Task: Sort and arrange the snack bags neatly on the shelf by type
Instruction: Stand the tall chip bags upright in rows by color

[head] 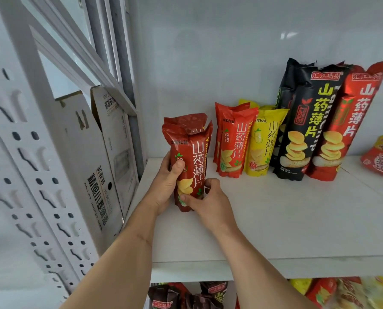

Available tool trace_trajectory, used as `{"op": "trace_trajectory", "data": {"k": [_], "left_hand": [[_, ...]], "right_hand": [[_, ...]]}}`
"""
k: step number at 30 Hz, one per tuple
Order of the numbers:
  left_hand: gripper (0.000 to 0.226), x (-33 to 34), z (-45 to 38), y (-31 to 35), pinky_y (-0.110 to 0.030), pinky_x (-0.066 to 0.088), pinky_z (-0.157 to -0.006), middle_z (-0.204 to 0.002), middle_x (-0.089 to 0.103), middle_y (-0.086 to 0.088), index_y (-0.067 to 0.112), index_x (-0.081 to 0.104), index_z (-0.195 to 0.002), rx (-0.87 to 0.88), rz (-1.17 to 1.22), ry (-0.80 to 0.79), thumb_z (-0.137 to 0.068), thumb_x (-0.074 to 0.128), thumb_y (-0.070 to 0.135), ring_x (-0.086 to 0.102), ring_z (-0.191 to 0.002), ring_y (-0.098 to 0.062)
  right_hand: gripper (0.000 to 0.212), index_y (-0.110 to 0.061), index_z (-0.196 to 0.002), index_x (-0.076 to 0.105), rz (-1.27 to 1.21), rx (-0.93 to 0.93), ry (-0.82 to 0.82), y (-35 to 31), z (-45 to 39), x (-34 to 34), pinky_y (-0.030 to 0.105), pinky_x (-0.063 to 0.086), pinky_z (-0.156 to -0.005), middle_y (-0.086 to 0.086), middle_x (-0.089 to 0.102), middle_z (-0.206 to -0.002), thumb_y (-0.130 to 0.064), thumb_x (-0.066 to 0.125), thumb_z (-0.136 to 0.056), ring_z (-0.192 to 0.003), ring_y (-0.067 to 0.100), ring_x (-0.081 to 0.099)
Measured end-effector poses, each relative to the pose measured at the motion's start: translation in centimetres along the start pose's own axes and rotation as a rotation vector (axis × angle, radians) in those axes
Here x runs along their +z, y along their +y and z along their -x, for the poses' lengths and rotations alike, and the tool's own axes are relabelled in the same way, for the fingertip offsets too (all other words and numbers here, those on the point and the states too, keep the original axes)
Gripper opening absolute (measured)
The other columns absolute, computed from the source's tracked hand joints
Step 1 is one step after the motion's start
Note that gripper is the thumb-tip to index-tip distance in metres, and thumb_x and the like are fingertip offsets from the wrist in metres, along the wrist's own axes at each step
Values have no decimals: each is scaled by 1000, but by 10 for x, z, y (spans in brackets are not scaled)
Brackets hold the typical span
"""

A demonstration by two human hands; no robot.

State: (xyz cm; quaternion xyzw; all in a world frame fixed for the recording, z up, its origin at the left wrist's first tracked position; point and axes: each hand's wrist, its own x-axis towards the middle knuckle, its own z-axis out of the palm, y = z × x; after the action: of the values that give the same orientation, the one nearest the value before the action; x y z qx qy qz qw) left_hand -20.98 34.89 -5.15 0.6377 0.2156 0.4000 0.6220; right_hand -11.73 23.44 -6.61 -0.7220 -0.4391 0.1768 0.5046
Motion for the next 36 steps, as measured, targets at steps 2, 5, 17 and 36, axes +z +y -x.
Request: {"op": "trace_trajectory", "data": {"k": [2,5,17,36], "left_hand": [[127,3,-7,-2,-21,58,-80,-129,67,6,30,40,-147,-2,-6,4,-39,74,89,68,-109,-6],[130,6,-21,-6,-27,58,-88,-132,65,5,31,38,-148,-13,-23,16,-38,72,91,68,-111,-7],[120,18,-86,-18,-20,57,-78,-127,66,9,37,42,-139,-43,-42,53,-36,72,91,70,-106,-5],[71,17,-127,-33,-17,57,-72,-121,66,12,35,43,-138,-38,-40,92,-77,62,67,70,-99,1]], "right_hand": [[68,-22,-129,41,-20,6,-1,3,-8,-1,25,52,-83,-11,56,-115,-44,80,-77,-99,9,59],[66,-23,-126,41,-25,3,-1,7,-23,-2,24,52,-82,-12,56,-113,-44,80,-77,-97,8,59],[68,-22,-127,40,24,2,70,24,-92,2,37,55,-87,-5,60,-125,-48,78,-77,-111,17,62],[71,-21,-131,43,-1,9,220,33,-126,26,36,55,-88,-4,61,-124,-43,81,-75,-109,16,61]]}}
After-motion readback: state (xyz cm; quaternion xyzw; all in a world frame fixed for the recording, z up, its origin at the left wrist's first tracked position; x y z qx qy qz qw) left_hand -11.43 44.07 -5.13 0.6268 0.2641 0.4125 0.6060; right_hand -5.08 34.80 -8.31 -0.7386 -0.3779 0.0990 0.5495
